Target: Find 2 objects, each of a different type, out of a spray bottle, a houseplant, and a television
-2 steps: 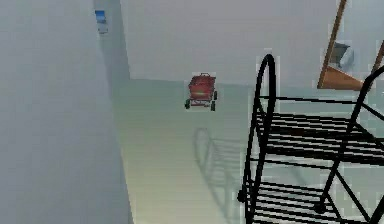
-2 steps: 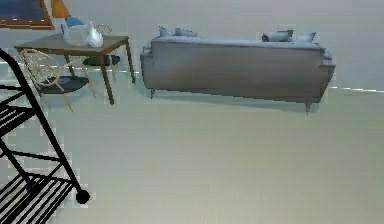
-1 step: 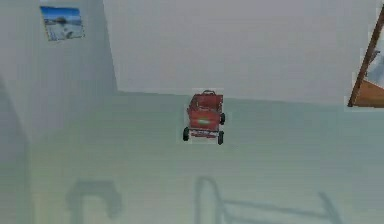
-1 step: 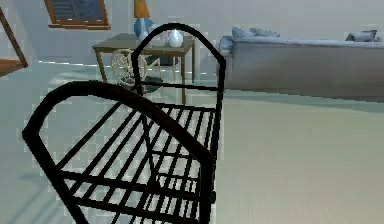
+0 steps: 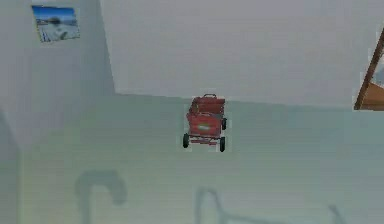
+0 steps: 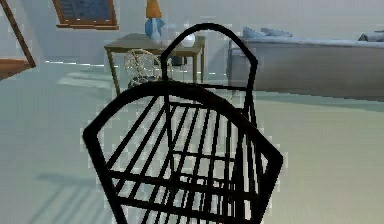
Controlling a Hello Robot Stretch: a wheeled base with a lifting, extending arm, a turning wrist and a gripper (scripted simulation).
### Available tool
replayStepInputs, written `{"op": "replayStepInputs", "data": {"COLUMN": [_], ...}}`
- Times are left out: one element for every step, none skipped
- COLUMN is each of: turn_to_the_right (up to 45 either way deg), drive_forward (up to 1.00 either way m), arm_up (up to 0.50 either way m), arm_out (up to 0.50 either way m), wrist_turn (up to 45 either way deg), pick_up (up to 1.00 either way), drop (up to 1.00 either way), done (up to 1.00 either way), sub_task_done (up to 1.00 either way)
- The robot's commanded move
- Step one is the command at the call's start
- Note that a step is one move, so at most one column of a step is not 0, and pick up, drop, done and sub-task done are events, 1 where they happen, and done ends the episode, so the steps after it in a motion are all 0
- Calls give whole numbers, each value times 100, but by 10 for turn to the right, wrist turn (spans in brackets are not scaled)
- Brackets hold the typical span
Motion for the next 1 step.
{"op": "replayStepInputs", "data": {"turn_to_the_right": [-450], "drive_forward": [0], "arm_up": [0], "arm_out": [0], "wrist_turn": [0], "pick_up": [0], "drop": [0], "done": [0], "sub_task_done": [0]}}
